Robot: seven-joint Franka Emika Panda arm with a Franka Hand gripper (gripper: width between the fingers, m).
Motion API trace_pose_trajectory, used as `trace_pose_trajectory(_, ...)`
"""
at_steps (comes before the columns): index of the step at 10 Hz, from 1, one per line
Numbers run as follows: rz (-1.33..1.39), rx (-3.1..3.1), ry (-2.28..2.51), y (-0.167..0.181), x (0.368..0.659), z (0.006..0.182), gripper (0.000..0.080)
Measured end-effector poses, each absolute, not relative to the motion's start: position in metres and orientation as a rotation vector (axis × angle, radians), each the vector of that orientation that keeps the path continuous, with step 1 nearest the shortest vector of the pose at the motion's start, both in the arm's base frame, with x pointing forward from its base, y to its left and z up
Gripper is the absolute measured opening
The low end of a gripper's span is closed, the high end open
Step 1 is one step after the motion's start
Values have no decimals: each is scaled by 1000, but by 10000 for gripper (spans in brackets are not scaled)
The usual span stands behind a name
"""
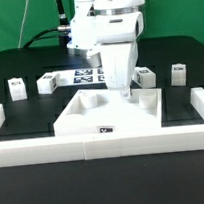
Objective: Assemble one leg
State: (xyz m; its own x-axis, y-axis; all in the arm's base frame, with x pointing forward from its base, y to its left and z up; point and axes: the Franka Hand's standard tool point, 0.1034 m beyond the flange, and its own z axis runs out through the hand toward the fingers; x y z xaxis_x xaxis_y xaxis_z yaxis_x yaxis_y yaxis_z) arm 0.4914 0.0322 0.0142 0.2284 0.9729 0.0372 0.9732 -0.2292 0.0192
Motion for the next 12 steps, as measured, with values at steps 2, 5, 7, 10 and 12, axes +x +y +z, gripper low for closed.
trace_pose_trajectory(2, -80, -2326, -2112, 27, 494, 14, 58)
trace_pose_trajectory(5, -105, -2234, -2223, 45, 497, 14, 58)
trace_pose_trajectory(7, -137, -2205, -2247, 64, 499, 14, 58)
trace_pose_trajectory(10, -96, -2229, -2192, 85, 503, 14, 58)
trace_pose_trajectory(12, -86, -2234, -2184, 85, 503, 14, 58)
